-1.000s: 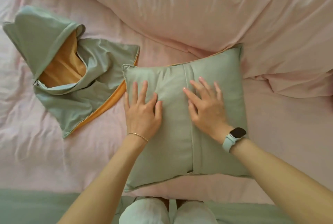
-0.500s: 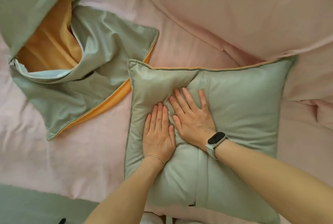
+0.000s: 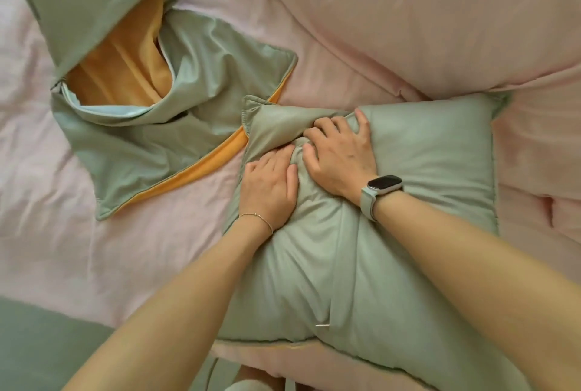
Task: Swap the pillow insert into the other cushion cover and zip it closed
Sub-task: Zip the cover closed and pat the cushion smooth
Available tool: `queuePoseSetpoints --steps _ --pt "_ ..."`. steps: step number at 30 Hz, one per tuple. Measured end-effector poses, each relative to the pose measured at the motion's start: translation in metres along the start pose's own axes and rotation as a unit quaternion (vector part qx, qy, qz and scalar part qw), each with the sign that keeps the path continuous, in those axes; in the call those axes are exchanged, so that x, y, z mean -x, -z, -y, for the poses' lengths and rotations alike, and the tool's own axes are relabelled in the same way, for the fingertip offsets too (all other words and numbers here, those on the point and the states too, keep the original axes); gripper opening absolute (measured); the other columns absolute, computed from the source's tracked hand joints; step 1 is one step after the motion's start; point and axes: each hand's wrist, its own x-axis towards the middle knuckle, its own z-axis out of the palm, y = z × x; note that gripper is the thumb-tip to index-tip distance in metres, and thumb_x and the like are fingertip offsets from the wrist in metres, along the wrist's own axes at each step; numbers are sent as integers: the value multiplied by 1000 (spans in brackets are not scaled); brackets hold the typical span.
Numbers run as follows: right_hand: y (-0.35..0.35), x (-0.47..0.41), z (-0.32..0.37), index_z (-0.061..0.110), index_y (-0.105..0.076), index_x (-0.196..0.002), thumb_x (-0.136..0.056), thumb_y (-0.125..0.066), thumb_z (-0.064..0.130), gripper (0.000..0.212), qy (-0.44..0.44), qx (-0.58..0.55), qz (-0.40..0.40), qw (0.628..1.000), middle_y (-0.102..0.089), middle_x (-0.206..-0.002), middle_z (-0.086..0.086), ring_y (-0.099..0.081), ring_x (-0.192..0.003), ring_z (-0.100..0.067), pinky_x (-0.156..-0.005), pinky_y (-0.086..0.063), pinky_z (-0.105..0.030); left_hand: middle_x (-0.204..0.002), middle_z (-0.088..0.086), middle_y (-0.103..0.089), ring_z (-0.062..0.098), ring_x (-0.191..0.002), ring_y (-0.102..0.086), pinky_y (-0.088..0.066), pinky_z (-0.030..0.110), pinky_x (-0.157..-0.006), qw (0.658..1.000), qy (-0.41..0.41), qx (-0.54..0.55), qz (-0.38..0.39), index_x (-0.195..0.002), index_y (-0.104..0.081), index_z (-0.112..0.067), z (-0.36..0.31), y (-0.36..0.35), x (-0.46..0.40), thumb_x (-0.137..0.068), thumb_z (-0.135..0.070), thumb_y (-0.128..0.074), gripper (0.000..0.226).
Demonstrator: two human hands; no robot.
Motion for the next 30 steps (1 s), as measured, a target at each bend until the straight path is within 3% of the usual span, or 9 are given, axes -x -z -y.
queuePoseSetpoints --steps 4,8,12,16,20,23,25,27,30 --pt "23 33 0 9 -55 -125 -85 -31 31 52 52 8 -25 998 -54 -132 -8 -49 -124 -24 -106 -20 -62 -113 6 -67 17 -104 -60 -41 26 -90 987 -14 138 -75 -113 -64 -7 -11 33 21 -87 -27 -43 39" --pt "46 28 0 12 -16 -148 -86 -10 34 66 108 -17 69 992 -11 -156 -2 -11 -143 -15 -115 -3 -46 -133 16 -52 28 -123 -48 -36 34 -99 987 60 58 -136 -128 -51 1 -7 43 3 -88 -19 -37 47" --pt "40 8 12 16 -1 -149 -97 -18 28 56 98 -29 148 984 4 -157 2 4 -144 -10 -116 3 -33 -132 23 -51 35 -120 -52 -46 41 -95 998 18 26 -58 -125 -52 7 -7 23 10 -83 -13 -35 50" --pt "23 41 10 16 -11 -149 -81 3 37 73 117 32 158 980 -8 -157 1 -3 -144 -11 -114 6 -31 -131 16 -55 28 -122 -52 -36 39 -104 1000 3 -16 -3 -124 -56 0 -13 7 41 -86 -17 -33 47" --pt "14 41 12 16 -17 -148 -74 9 38 82 121 58 198 971 -13 -156 0 -6 -144 -13 -114 5 -34 -129 14 -57 25 -119 -54 -27 35 -103 993 11 -74 87 -123 -57 -1 -11 -1 41 -85 -22 -28 52" --pt "-2 12 16 17 -10 -149 -85 0 38 68 114 88 226 963 -7 -157 1 -1 -144 -13 -115 4 -38 -151 7 -29 17 -139 -27 -12 30 -112 980 23 -112 165 -144 -28 -6 4 -5 15 -85 -32 -2 69" --pt "-8 -13 16 18 -9 -149 -91 -8 37 61 94 84 239 963 -6 -157 3 -1 -144 -12 -115 3 -38 -156 3 -12 13 -143 -11 -6 27 -114 979 43 -81 181 -148 -11 -11 18 -11 -5 -95 -31 -7 57" --pt "-13 -36 12 19 -8 -149 -96 -18 33 56 76 73 250 962 -4 -157 4 -1 -144 -10 -115 1 -38 -156 3 -12 14 -142 -14 -10 27 -113 978 60 -60 193 -148 -10 -10 24 -10 -27 -100 -25 -20 51" --pt "-11 -58 12 20 -7 -149 -96 -20 30 56 54 52 268 961 -2 -157 6 0 -143 -8 -116 0 -36 -156 4 -14 14 -141 -17 -15 28 -113 976 69 -28 205 -148 -11 -10 25 -7 -50 -100 -24 -22 51"
